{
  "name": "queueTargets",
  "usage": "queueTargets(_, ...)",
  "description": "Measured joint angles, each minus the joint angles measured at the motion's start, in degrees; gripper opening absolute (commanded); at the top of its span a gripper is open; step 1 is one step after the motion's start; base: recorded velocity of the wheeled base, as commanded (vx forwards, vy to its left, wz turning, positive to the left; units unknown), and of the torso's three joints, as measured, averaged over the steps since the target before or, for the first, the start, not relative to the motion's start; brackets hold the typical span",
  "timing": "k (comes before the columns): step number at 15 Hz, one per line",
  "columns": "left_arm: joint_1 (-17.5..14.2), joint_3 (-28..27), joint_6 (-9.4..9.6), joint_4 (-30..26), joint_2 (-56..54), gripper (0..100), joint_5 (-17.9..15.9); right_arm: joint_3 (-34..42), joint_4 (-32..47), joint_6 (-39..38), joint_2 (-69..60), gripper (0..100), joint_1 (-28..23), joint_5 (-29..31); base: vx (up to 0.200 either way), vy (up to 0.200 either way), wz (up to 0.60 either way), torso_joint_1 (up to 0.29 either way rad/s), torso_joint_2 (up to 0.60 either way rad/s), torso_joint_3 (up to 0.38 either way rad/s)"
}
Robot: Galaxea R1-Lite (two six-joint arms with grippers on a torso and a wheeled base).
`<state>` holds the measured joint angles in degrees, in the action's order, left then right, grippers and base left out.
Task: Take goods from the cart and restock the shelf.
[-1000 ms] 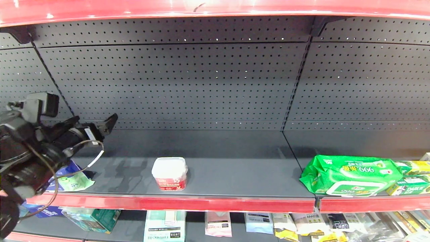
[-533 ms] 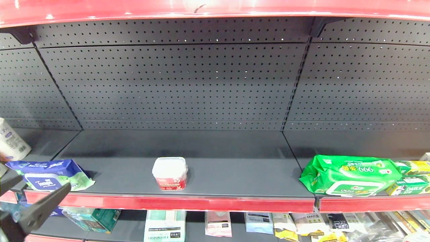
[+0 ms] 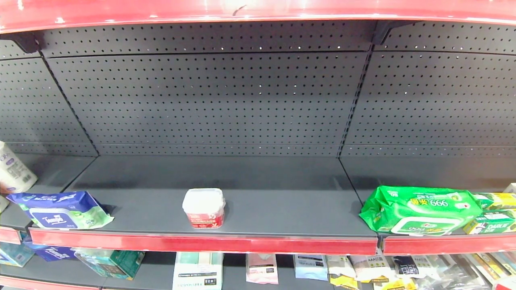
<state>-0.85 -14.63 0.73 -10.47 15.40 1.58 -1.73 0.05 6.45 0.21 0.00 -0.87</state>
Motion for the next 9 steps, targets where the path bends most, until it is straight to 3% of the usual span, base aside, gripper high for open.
queueTargets(3, -0.07, 6.34, -0.05, 2.07, -8.96, 100, -5.11, 0.13, -0.05, 0.17, -0.02, 0, 0.0, -0.17, 0.0, 0.0, 0.0, 0.0, 0.0, 0.0)
queueTargets(6, 0.69, 12.79, -0.68, 10.4, -13.62, 100, -1.12, 0.13, -0.05, 0.12, -0.05, 0, 0.0, -0.3, 0.0, 0.0, 0.0, 0.0, 0.0, 0.0)
queueTargets(9, 0.88, 14.38, -0.84, 10.29, -15.07, 100, -0.85, 0.16, -0.05, 0.12, -0.1, 0, 0.0, -1.93, 0.0, 0.0, 0.0, 0.0, 0.0, 0.0)
